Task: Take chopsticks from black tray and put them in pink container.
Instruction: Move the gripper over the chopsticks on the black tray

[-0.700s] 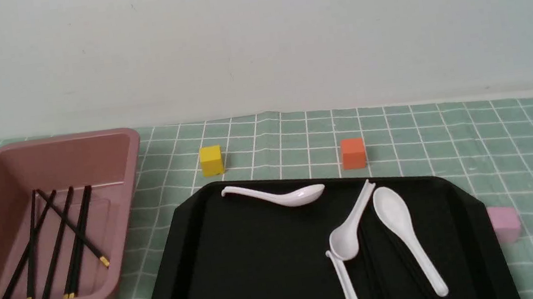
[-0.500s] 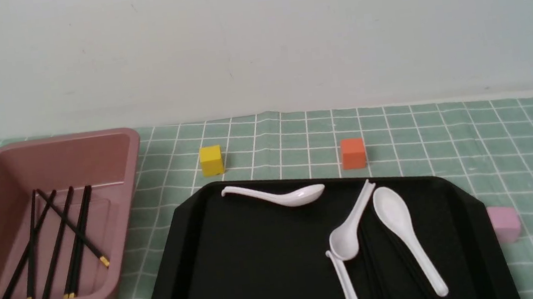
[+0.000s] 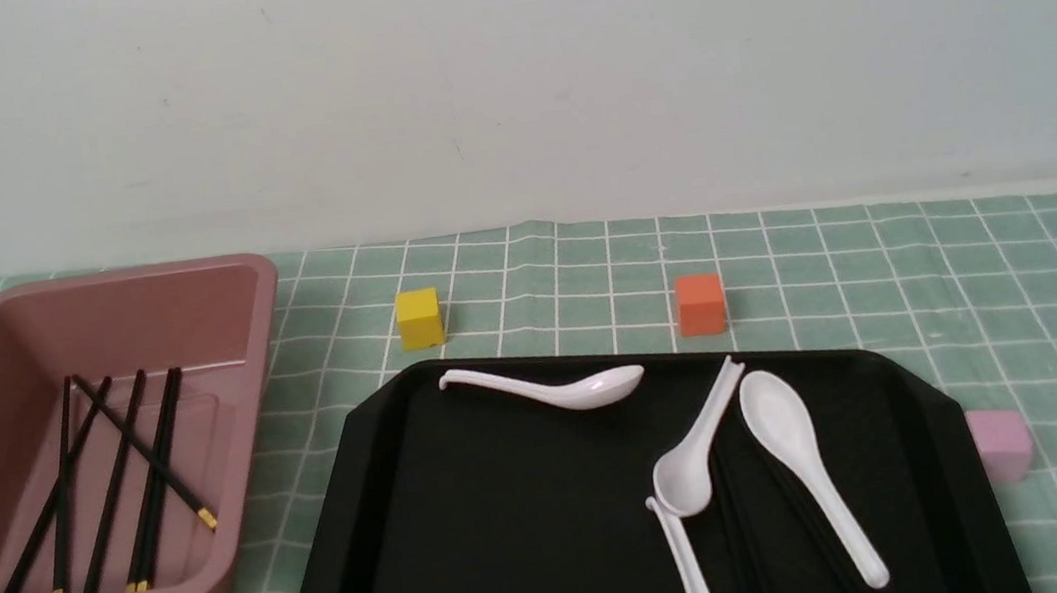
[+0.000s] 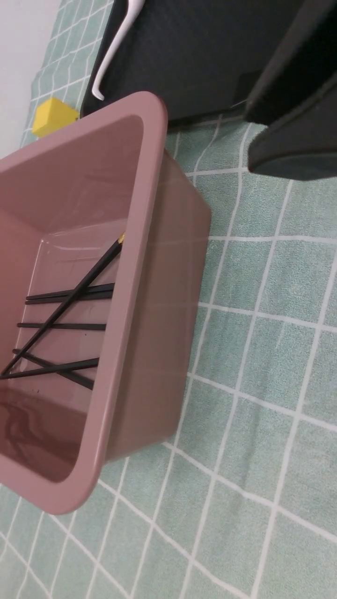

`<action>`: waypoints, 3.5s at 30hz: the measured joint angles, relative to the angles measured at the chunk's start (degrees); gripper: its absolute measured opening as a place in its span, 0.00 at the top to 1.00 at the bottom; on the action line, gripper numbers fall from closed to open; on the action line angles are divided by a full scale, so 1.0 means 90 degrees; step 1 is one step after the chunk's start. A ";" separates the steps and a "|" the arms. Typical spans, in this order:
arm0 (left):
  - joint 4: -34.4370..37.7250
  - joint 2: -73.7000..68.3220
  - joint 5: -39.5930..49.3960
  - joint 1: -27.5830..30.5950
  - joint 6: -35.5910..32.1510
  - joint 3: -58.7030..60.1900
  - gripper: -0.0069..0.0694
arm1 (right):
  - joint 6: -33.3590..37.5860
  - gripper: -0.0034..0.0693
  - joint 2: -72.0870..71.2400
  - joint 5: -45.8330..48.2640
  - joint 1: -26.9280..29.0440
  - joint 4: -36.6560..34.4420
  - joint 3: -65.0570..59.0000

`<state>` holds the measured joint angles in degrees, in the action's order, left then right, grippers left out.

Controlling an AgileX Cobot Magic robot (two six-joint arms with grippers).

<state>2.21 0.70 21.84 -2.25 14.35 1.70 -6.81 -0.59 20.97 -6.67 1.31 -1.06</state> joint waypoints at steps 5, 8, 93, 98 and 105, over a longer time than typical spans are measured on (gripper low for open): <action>0.0000 0.0000 0.0000 0.0000 0.0000 0.0000 0.78 | 0.0000 0.62 0.0000 0.0000 0.0000 0.0000 0.0000; 0.0000 0.0000 0.0000 0.0000 0.0000 0.0000 0.78 | 0.0000 0.62 0.0000 0.0000 0.0000 0.0000 0.0000; 0.0000 0.0000 0.0000 0.0008 0.0000 0.0000 0.69 | -0.3734 0.40 1.1895 0.2092 -0.3503 0.0315 0.7162; 0.0000 0.0000 0.0000 0.0008 0.0000 0.0000 0.68 | -0.3874 0.41 1.1901 0.2057 -0.3339 0.0315 0.7175; 0.0000 0.0000 0.0005 0.0008 0.0000 0.0000 0.67 | -0.3895 0.52 1.1917 0.2016 -0.3299 0.0315 0.7180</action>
<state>2.21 0.70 21.89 -2.18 14.35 1.70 -41.86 106.67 39.11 -36.36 4.15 63.56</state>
